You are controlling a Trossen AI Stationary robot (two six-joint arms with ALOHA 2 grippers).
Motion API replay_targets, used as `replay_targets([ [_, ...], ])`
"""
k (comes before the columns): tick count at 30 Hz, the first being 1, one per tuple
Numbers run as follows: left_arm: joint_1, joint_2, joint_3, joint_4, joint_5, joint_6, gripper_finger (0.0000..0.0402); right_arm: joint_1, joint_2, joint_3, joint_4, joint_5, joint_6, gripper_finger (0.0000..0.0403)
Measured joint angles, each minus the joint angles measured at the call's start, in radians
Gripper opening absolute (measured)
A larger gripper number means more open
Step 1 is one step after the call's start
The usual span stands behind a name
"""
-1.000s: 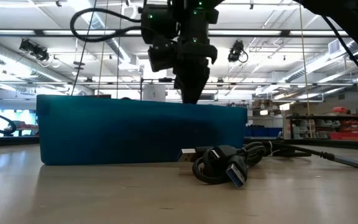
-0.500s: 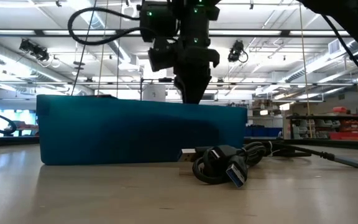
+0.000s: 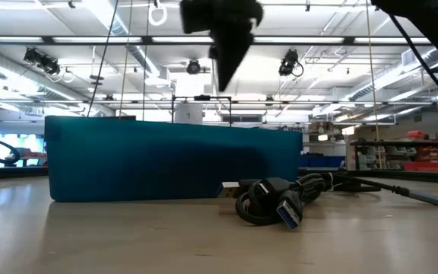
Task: Pick and place USB-C Cables
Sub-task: Put the black charger cable into the blue bin
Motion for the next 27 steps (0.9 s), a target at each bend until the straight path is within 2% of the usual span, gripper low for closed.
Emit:
replay_targets([
  [3,0.0,0.0,0.0,0.0,0.0,0.0,0.0005,-0.001,0.0,0.044,-0.129,0.003,0.039,0.0133],
  [5,0.0,0.0,0.0,-0.001,0.0,0.001,0.0005,0.004,-0.002,0.05,-0.148,-0.01,0.079,0.0133],
  [8,0.0,0.0,0.0,-0.002,0.0,0.001,0.0005,0.016,-0.026,0.034,-0.151,-0.124,0.101,0.0133],
  [10,0.0,0.0,0.0,-0.002,0.001,0.005,0.0005,0.025,-0.039,0.034,-0.143,-0.154,0.109,0.0133],
  [20,0.0,0.0,0.0,-0.001,0.01,0.018,0.0005,0.042,-0.125,0.034,-0.144,-0.129,0.185,0.0133],
  [27,0.0,0.0,0.0,-0.002,0.014,0.02,0.0005,0.026,-0.287,0.033,-0.144,-0.039,0.238,0.0133],
])
